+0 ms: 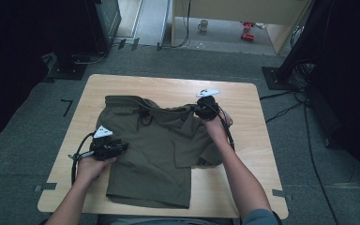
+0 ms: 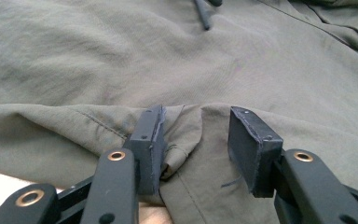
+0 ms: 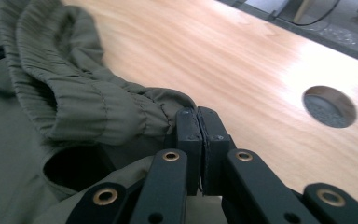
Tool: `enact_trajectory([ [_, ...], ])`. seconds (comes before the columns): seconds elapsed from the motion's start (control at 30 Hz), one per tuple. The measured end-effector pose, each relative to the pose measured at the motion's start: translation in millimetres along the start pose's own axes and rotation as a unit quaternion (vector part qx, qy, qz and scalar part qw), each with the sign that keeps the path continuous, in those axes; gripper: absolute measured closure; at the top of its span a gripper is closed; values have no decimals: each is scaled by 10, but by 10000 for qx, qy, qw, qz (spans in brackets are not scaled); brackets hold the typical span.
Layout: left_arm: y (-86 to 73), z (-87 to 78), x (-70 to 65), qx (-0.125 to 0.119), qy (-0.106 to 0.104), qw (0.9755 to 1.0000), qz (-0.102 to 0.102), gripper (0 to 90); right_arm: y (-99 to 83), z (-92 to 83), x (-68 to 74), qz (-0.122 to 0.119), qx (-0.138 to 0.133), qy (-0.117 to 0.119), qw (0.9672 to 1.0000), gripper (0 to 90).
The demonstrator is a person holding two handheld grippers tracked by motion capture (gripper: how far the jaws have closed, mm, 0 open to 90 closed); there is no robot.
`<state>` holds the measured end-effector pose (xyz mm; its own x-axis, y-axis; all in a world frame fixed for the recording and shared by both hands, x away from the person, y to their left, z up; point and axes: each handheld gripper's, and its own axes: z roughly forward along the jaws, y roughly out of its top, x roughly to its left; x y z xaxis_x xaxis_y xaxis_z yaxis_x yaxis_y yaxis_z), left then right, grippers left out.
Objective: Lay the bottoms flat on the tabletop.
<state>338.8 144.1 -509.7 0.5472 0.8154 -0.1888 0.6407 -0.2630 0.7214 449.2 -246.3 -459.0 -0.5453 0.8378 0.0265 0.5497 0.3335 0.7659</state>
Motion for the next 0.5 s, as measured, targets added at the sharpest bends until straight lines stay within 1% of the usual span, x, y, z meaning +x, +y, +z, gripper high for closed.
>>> enact_trajectory([
  [0.03, -1, -1, 4, -1, -11, 10000, -9, 563, 0, 0, 0, 0, 0, 0, 10000, 887],
  [0.07, -2, -3, 11, 0, -22, 10000, -1, 569, 15, 31, -71, 118, 5, -47, 9999, 887],
  [0.13, -5, -5, 15, -8, -42, 10000, -14, 571, 38, 58, -145, 273, -20, -47, 9996, 887],
  [0.17, -5, -5, 15, -8, -42, 10000, -14, 571, 38, 58, -145, 273, -20, -47, 9996, 887],
  [0.2, -4, -5, 14, -6, -38, 10000, -13, 571, 69, 91, -214, 413, -46, -62, 9991, 887],
  [0.23, -3, -5, 13, 1, -28, 10000, -4, 571, 79, 105, -242, 455, -96, -84, 9989, 887],
  [0.27, -2, -4, 12, 4, -23, 10000, -3, 572, 95, 123, -271, 500, -90, -98, 9987, 887],
  [0.3, -2, -4, 12, 4, -23, 10000, -3, 572, 95, 123, -271, 500, -90, -98, 9987, 887],
  [0.33, -2, -4, 11, 5, -17, 10000, 5, 572, 124, 152, -304, 565, 0, -114, 9983, 887],
  [0.4, -1, -3, 10, 0, -13, 10000, 3, 571, 180, 213, -363, 635, 24, -193, 9978, 887],
  [0.47, -2, -4, 11, 3, -13, 10000, -2, 571, 212, 251, -405, 732, 43, -192, 9971, 886],
  [0.5, -2, -4, 11, 3, -13, 10000, -2, 571, 212, 251, -405, 732, 43, -192, 9971, 886],
])
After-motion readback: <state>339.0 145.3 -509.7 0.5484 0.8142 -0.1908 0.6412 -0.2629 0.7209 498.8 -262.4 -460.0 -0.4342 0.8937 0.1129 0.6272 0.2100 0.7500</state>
